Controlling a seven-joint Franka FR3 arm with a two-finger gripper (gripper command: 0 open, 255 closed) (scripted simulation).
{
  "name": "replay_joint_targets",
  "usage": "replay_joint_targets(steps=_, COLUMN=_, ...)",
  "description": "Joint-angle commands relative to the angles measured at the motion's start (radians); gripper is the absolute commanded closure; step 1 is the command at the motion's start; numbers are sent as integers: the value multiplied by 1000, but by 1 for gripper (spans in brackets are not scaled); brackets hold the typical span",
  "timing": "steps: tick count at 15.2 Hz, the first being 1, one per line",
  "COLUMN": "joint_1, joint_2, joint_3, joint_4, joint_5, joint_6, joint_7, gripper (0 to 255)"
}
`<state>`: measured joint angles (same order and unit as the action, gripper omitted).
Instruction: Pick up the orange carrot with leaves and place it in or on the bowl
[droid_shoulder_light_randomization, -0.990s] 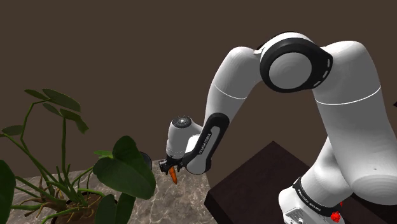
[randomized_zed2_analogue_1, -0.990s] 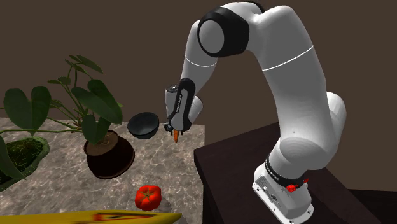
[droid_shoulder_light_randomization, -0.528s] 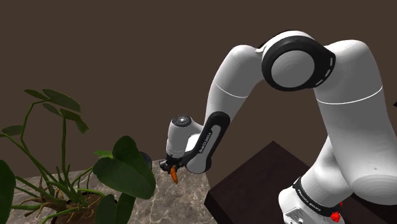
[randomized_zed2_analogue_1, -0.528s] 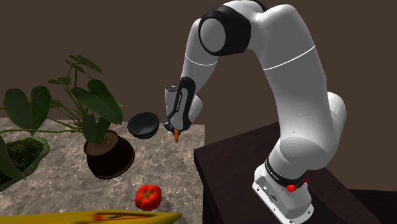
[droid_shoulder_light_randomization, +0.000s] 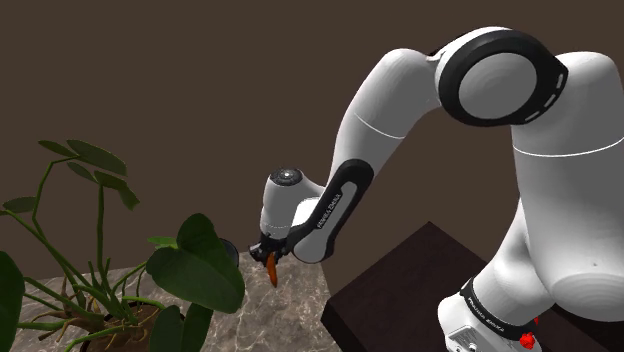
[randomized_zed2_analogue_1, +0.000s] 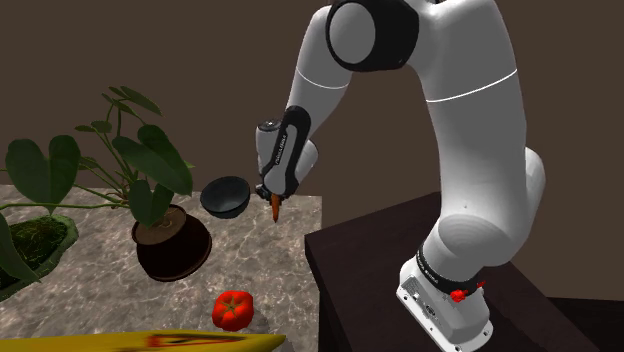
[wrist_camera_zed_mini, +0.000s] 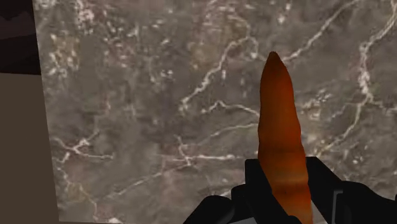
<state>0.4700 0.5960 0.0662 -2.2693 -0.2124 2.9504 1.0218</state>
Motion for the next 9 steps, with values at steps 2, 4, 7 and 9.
replay_joint_targets(steps=2, joint_1=-14, joint_2=-43, joint_3=13, joint_4=-16, joint_5=6, joint_6=-27, joint_7=-9, gripper=255)
replay_joint_targets(steps=4, joint_1=-21, joint_2=-72, joint_3=22, joint_4=-26, joint_5=11, joint_6=-47, joint_7=-14, gripper=255)
replay_joint_targets(steps=7, joint_1=-33, joint_2=-114, joint_3=36, joint_4=-39, joint_5=21, joint_6=-77, joint_7=-22, gripper=255)
replay_joint_targets(steps=9, joint_1=-40, joint_2=-142, joint_3=45, joint_4=-47, joint_5=28, joint_6=-98, joint_7=-28, gripper=255)
